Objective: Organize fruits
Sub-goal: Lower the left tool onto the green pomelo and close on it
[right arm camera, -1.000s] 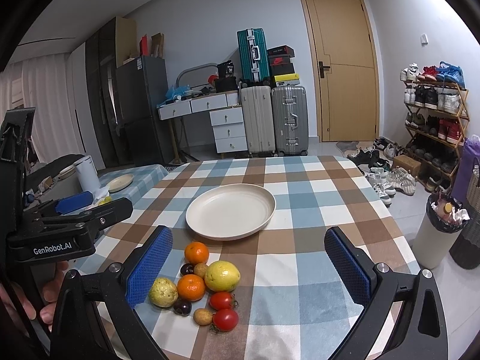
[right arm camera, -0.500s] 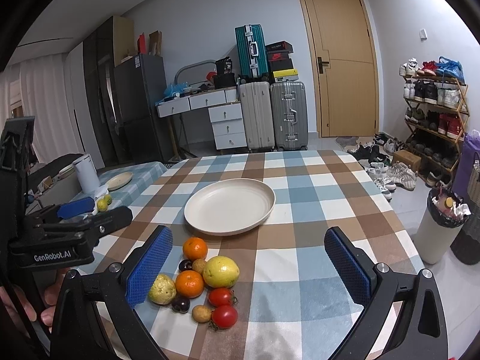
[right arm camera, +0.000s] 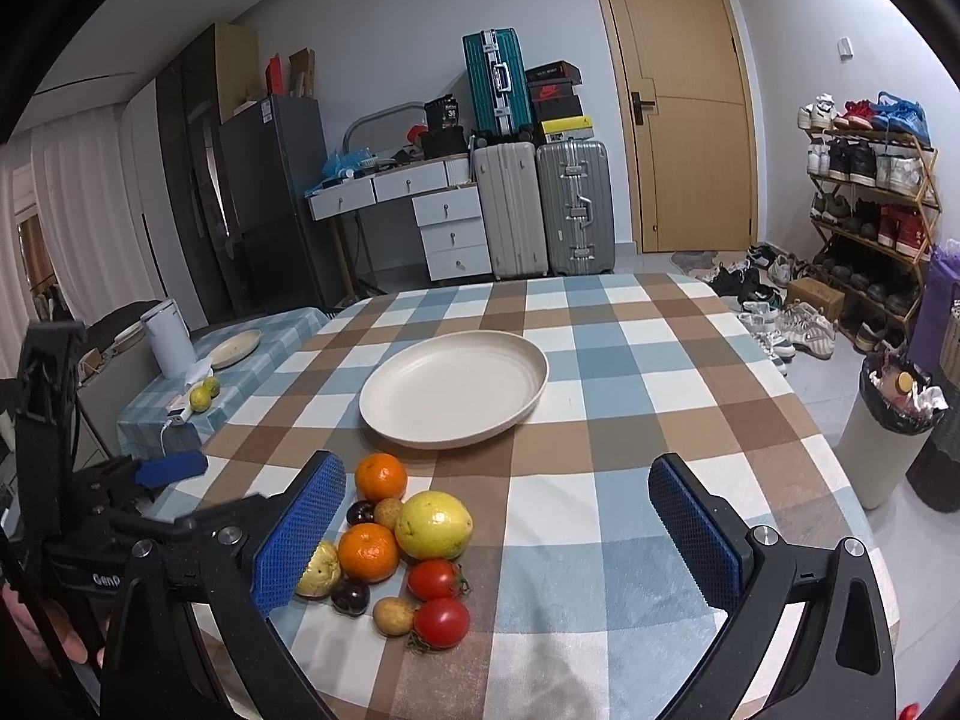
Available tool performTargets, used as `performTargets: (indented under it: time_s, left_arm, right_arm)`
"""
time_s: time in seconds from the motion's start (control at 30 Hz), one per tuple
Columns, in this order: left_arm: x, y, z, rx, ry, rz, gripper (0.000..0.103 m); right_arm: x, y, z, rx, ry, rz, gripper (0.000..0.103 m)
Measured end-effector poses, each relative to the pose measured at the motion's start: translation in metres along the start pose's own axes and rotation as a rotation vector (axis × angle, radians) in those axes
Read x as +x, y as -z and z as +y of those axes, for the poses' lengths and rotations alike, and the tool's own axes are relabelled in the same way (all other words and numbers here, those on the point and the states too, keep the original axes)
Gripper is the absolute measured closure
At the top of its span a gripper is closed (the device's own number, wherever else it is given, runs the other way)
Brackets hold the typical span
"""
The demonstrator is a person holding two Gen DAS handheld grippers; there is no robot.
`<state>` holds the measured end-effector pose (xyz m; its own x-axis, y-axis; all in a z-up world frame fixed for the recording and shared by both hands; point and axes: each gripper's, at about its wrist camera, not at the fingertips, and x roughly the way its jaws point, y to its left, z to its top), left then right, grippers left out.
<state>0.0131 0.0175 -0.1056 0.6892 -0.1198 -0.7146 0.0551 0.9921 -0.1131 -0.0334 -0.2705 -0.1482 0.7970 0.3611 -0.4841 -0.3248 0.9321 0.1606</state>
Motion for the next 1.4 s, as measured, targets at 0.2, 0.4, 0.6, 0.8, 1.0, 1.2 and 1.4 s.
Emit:
performTargets:
  time_s: [0.2,0.4,0.6,0.8,1.0,1.2,1.4]
  left_arm:
    - [0.019,0.010,0.008,-0.021,0.029,0.076,0.001]
    - [0.036,0.016,0.013,-0.051,0.103,0.132,0.007]
    - [0.048,0.021,0.014,-0.070,0.175,0.178,0.024]
    - [0.057,0.023,0.015,-0.085,0.248,0.201,0.051]
    - [0.060,0.022,0.021,-0.110,0.288,0.198,0.052]
    - [0.059,0.024,0.023,-0.110,0.293,0.193,0.052]
    - [0.053,0.024,0.028,-0.107,0.293,0.167,0.052]
  right_arm:
    - [0.009,0.005,-0.002,0.004,-0.001,0.021,0.000]
    - [0.015,0.009,-0.003,0.009,0.000,0.039,0.000]
    - [0.018,0.010,-0.004,0.008,0.000,0.050,0.000]
    - [0.021,0.012,-0.003,0.003,-0.002,0.057,0.000]
    - [0.023,0.013,-0.001,-0.006,-0.004,0.063,0.000]
    - [0.026,0.013,0.001,-0.007,-0.011,0.071,0.000]
    - [0.032,0.014,-0.001,0.008,-0.052,0.088,0.000]
